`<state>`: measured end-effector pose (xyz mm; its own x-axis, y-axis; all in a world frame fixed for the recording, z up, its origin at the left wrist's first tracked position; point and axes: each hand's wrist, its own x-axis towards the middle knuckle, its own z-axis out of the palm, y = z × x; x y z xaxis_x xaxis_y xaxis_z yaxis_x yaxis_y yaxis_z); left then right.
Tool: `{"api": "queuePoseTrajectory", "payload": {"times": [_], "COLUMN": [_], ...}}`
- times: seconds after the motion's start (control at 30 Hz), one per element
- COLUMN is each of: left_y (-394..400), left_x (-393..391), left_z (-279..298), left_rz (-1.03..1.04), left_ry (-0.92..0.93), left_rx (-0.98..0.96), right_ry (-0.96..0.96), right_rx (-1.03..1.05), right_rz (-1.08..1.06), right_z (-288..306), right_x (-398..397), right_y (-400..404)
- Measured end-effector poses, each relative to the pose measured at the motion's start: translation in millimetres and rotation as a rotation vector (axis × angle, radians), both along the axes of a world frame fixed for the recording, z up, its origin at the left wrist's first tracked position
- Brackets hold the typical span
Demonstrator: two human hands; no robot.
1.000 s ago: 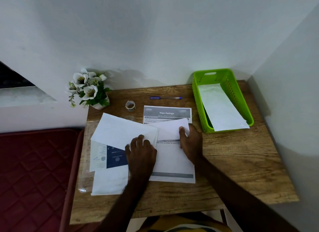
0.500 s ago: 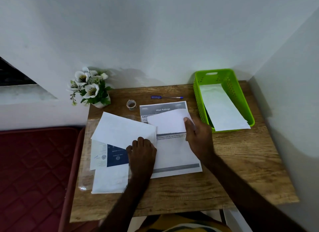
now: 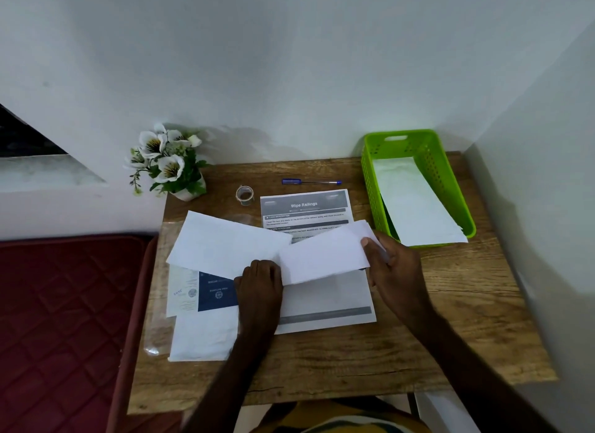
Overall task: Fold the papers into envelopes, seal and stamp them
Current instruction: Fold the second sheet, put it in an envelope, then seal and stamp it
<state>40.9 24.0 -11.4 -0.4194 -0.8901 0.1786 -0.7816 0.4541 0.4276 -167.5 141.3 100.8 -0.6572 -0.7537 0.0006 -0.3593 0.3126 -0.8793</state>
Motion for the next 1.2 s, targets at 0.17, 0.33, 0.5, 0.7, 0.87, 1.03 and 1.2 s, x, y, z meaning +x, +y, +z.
{"api": "queuePoseTrajectory", "payload": {"times": [0.17,0.33,0.5,0.7,0.87,1.03,1.2], "left_y": [0,-2,-4,-4,-6,-7,-7], "left_x": [2,5,7,7,6,5,5], "left_z": [5,11,16,22,23,21,21], "left_rz": [0.032,0.074,0.059,0.052,0.055,0.031,0.038], "left_ry": [0.125,0.195,0.217,0.219,0.219,0.198,0.193], "left_rx": [0.155,0.309,0.317,0.326,0.310,0.275,0.289], "right_ry": [0.035,0.012,0.015,0.137,0.241,0.307,0.279], "right_rx": [0.042,0.050,0.021,-0.015,-0.037,-0.010,0.000], "right_rz": [-0.014,-0.010,-0.040,-0.061,-0.085,-0.167,-0.200], "right_z": [-6,-7,-9,-13,-17,-15,-16], "right_x": [-6,-7,0,8,19,29,31], "right_y": [5,5,-2,-9,-10,-5,-7]}}
